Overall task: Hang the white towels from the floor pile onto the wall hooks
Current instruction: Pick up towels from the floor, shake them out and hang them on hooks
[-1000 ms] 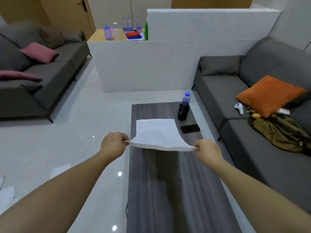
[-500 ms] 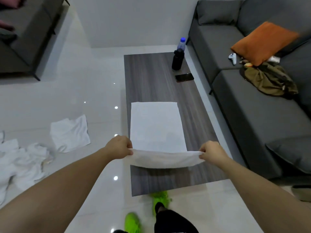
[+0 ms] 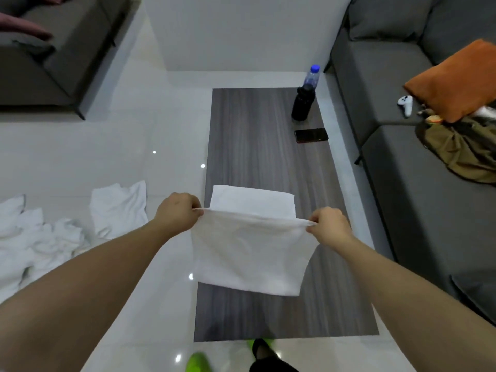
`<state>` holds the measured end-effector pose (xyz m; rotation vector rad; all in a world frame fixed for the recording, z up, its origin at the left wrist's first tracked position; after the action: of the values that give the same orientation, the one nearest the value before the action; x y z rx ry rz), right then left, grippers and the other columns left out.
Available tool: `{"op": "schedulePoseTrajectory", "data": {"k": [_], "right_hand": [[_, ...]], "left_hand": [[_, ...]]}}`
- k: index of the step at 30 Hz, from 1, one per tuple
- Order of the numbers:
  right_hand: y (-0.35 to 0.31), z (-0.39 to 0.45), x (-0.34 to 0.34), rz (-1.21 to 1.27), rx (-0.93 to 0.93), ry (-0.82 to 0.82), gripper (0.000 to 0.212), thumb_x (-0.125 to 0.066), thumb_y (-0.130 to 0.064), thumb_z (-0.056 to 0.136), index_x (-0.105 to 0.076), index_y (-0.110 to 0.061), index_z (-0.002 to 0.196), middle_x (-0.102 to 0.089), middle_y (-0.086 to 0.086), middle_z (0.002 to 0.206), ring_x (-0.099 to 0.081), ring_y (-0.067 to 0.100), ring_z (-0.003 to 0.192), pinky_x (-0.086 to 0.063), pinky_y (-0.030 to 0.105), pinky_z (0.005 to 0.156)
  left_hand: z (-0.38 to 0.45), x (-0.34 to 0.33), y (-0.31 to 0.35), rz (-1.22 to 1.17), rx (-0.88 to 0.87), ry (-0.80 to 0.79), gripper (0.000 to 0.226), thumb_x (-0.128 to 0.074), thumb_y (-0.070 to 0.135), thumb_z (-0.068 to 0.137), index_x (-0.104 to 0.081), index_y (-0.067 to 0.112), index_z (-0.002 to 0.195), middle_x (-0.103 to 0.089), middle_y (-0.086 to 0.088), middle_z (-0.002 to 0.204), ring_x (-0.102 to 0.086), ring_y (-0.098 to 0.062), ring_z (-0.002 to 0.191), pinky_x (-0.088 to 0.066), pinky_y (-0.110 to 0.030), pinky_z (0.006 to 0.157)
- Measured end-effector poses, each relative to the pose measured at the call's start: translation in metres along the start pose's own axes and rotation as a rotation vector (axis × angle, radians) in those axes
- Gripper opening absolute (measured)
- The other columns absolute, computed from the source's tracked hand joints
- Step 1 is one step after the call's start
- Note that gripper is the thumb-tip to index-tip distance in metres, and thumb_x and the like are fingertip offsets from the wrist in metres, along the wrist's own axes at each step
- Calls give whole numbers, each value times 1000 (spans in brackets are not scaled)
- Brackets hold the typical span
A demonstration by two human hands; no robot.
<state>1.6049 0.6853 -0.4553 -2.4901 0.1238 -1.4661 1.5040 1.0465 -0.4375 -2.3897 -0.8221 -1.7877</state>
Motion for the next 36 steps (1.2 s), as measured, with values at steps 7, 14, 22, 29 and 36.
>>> {"op": "schedulePoseTrajectory", "data": {"k": [7, 14, 22, 29, 36], "right_hand": [[-11, 83, 12, 104, 54, 215, 14, -63, -21, 87, -64, -13, 98, -65, 8, 87, -63, 34, 89, -43, 30, 62], [-9, 70, -160, 78, 136, -131, 31, -58, -22, 94, -64, -18, 125, -68, 2, 116, -63, 18, 103, -50, 28, 86], [-12, 45, -303, -138, 386, -316, 19, -55, -20, 93, -65, -14, 108, -62, 4, 104, -53, 23, 101, -45, 31, 82], [-7, 47, -324, -260, 547, -128, 25, -66, 9, 63, -65, -7, 82, -60, 8, 82, -53, 25, 76, -44, 35, 64], [-17, 57, -272, -185, 369, -185, 29, -57, 10, 67, -61, -7, 90, -60, 9, 82, -57, 27, 75, -45, 36, 70]], "left_hand": [[65, -2, 11, -123, 108, 278, 34, -50, 21, 95, -61, 17, 126, -67, -10, 117, -60, -32, 109, -47, -39, 91], [46, -165, -8, -108, 94, -83, 26, -56, 22, 94, -67, 20, 117, -64, -4, 121, -55, -24, 113, -46, -35, 93], [1, -301, -42, 62, -28, -371, 30, -57, 15, 86, -68, 13, 114, -63, -8, 118, -53, -29, 110, -46, -39, 87], [10, -332, -38, 235, -182, -307, 15, -57, 4, 75, -61, 7, 89, -56, -10, 92, -50, -32, 84, -40, -38, 70], [19, -269, -16, 178, -211, -237, 13, -55, 3, 81, -54, 10, 91, -61, -7, 78, -55, -27, 66, -44, -35, 62]]}}
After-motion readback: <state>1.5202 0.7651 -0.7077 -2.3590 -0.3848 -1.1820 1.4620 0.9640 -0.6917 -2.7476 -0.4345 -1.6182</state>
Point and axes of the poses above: each hand's wrist, its own z-axis towards the middle knuckle, its own x-axis out of the back of the hand, y = z × x, the point moved 10 cm from there along z, towards the middle knuckle
